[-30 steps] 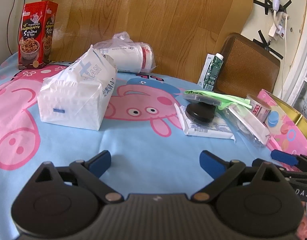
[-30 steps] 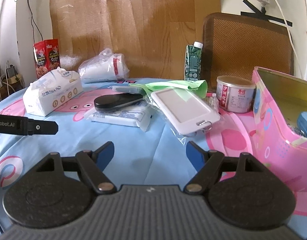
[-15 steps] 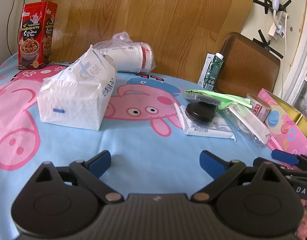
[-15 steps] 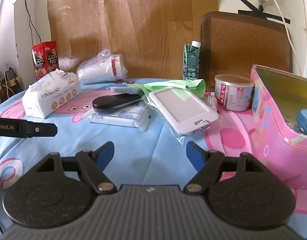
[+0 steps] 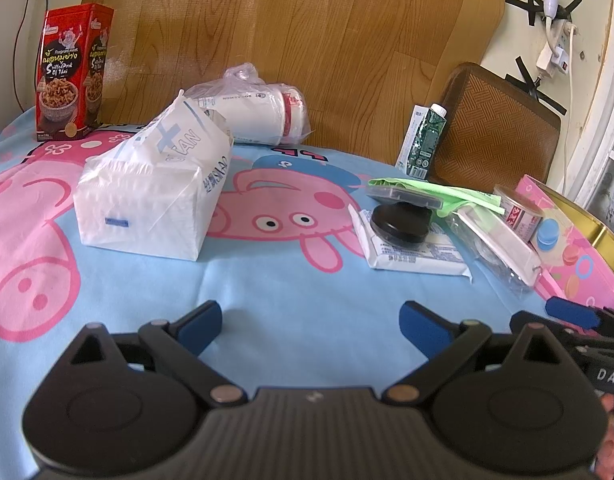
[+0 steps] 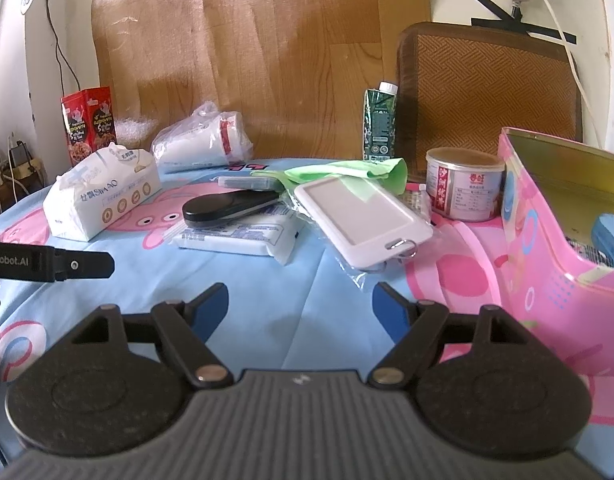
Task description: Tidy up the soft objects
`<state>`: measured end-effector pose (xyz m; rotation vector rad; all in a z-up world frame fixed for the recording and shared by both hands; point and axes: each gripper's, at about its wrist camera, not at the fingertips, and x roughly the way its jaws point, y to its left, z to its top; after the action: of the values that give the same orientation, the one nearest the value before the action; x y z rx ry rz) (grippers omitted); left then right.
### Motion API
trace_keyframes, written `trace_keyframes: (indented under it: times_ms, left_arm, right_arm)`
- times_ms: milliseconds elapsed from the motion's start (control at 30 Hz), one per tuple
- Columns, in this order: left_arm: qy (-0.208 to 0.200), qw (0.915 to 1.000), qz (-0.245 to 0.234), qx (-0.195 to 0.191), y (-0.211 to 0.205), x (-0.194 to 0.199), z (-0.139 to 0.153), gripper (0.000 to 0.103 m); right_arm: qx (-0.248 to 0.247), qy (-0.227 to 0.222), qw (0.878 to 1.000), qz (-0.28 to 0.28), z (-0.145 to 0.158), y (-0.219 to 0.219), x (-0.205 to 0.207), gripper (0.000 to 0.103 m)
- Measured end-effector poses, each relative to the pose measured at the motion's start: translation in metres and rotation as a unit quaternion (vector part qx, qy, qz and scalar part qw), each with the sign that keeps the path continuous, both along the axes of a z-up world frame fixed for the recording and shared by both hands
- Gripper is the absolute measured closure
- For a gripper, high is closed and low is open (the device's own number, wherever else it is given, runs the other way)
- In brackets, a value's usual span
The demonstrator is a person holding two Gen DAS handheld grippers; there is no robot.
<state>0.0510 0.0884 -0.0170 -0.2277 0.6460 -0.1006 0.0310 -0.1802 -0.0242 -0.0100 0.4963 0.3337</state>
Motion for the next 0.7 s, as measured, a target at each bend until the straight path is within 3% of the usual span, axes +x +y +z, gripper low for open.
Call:
trace_keyframes:
  times_ms: [700]
  left_arm:
    - [0.004,0.9999,-0.005,0.015,-0.003,0.002,0.000,0.003]
  right_arm:
    - [0.006,-0.023,0.999,-0.027,0.007,-0.020,-0.005,0.022]
